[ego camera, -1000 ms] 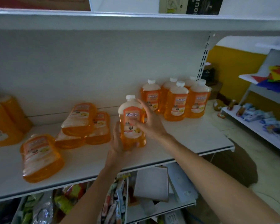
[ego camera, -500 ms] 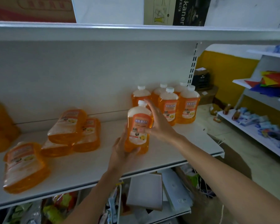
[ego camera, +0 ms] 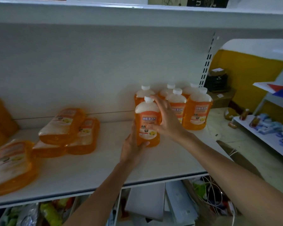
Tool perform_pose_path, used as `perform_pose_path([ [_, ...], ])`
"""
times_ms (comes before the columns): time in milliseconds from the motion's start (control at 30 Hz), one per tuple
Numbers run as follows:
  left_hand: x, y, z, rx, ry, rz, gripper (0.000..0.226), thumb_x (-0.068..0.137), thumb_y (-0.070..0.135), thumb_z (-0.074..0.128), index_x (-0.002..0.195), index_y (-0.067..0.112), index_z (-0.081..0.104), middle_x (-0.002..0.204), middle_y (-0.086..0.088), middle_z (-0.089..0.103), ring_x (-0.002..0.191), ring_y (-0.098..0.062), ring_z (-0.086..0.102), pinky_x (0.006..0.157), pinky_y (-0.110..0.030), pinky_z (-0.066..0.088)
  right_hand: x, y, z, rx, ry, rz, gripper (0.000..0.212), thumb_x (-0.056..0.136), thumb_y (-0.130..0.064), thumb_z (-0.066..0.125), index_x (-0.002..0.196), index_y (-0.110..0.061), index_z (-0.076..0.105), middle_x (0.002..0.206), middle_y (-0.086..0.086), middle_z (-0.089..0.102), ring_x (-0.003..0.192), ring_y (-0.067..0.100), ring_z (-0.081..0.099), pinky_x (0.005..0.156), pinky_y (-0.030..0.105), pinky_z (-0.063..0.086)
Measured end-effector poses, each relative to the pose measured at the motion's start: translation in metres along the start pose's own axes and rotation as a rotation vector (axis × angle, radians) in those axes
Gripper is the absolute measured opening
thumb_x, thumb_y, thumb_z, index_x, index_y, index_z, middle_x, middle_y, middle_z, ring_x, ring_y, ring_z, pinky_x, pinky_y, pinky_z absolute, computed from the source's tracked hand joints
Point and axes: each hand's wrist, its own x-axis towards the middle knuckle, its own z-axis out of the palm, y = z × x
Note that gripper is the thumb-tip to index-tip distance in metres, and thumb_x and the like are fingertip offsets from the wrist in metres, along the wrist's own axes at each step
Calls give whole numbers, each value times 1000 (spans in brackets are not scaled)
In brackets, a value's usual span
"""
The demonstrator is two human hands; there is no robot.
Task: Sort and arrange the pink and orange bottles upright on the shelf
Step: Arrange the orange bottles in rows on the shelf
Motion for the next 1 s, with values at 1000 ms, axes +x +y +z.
perform_pose_path([
  [1000, 47, 13, 6, 434, -206, -171, 89, 85, 36, 61, 146, 21, -3, 141, -8, 42, 122, -29, 46, 99, -44, 41, 43, 0, -4, -589, -1, -32, 94, 68, -19, 82, 140, -7, 23, 131, 12, 46, 123, 27, 40, 102, 32, 32],
])
